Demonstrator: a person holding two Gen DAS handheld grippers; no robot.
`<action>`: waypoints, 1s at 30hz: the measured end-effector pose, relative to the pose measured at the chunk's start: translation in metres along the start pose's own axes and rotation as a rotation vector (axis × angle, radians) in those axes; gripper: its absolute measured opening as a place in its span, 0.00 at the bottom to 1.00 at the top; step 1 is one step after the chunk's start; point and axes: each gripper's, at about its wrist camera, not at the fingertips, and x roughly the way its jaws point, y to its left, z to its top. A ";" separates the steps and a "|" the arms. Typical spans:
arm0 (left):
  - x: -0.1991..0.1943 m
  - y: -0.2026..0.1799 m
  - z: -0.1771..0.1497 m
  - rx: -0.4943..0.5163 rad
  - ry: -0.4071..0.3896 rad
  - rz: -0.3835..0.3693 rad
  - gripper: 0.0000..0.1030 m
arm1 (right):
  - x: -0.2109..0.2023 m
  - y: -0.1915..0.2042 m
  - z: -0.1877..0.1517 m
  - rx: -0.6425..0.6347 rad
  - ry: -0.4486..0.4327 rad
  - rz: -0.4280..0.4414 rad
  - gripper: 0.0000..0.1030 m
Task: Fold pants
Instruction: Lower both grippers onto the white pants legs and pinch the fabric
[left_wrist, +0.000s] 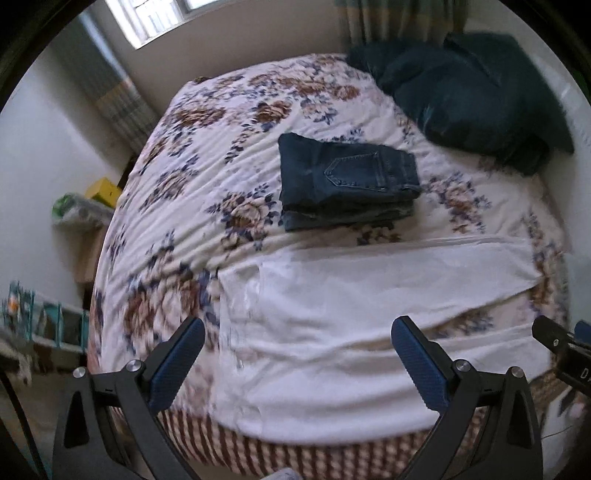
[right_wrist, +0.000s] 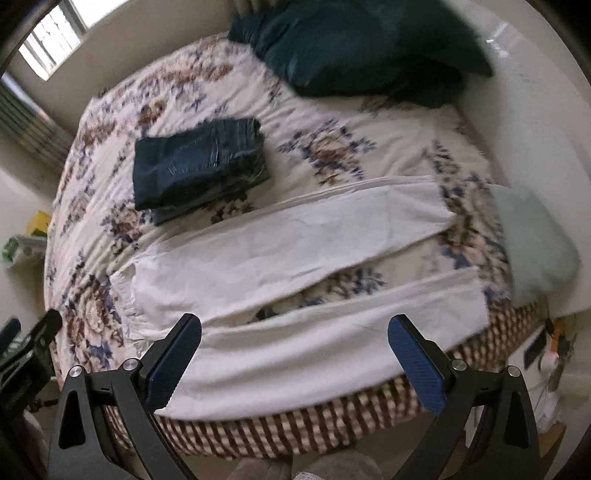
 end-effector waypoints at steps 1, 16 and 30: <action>0.021 0.000 0.010 0.029 0.007 0.010 1.00 | 0.022 0.009 0.013 -0.019 0.015 -0.008 1.00; 0.302 -0.061 0.066 0.439 0.298 -0.064 0.93 | 0.324 0.071 0.125 -0.543 0.246 -0.169 1.00; 0.365 -0.115 0.091 0.639 0.392 -0.144 0.93 | 0.434 0.080 0.144 -1.076 0.397 -0.203 0.93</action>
